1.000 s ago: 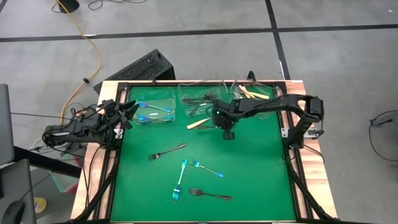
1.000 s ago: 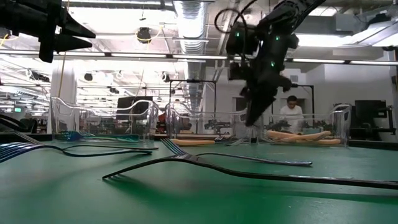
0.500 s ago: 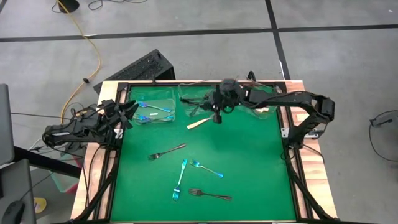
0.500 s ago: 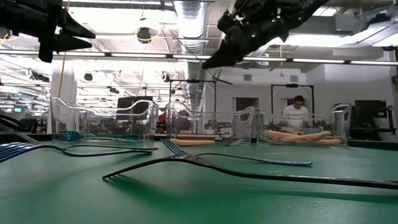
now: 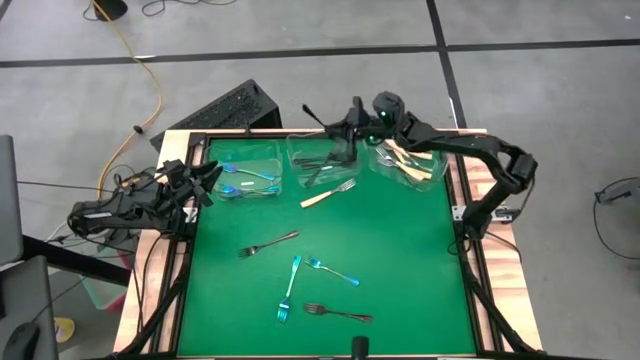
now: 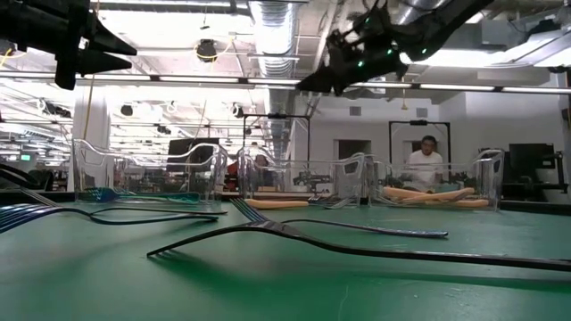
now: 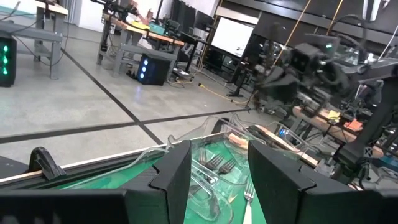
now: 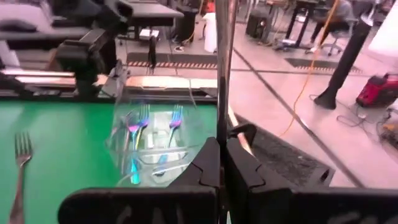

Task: Sort silverware by color (type)
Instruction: Put the brown fork into the middle transparent bin

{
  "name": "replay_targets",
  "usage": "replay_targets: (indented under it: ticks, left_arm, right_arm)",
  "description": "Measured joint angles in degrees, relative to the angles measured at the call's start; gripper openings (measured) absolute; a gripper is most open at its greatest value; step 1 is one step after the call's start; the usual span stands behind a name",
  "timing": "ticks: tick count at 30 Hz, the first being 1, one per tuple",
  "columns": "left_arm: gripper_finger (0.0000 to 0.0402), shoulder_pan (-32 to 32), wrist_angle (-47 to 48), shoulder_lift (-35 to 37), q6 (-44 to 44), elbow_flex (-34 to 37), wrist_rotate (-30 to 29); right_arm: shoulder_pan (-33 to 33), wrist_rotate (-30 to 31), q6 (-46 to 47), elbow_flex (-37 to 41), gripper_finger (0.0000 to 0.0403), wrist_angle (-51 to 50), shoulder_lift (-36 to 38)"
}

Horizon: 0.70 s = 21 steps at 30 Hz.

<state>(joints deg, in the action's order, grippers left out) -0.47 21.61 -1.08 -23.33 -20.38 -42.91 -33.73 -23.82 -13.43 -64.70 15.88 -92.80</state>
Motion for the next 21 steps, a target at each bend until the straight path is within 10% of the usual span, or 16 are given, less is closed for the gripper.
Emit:
replay_targets:
  ticks: [21]
  left_arm:
    - [0.0145, 0.01, 2.14, -0.02, -0.25, 0.00, -2.02]
  right_arm:
    - [-2.63, 0.71, -10.54, -11.99, 0.0026, -29.31, -11.57]
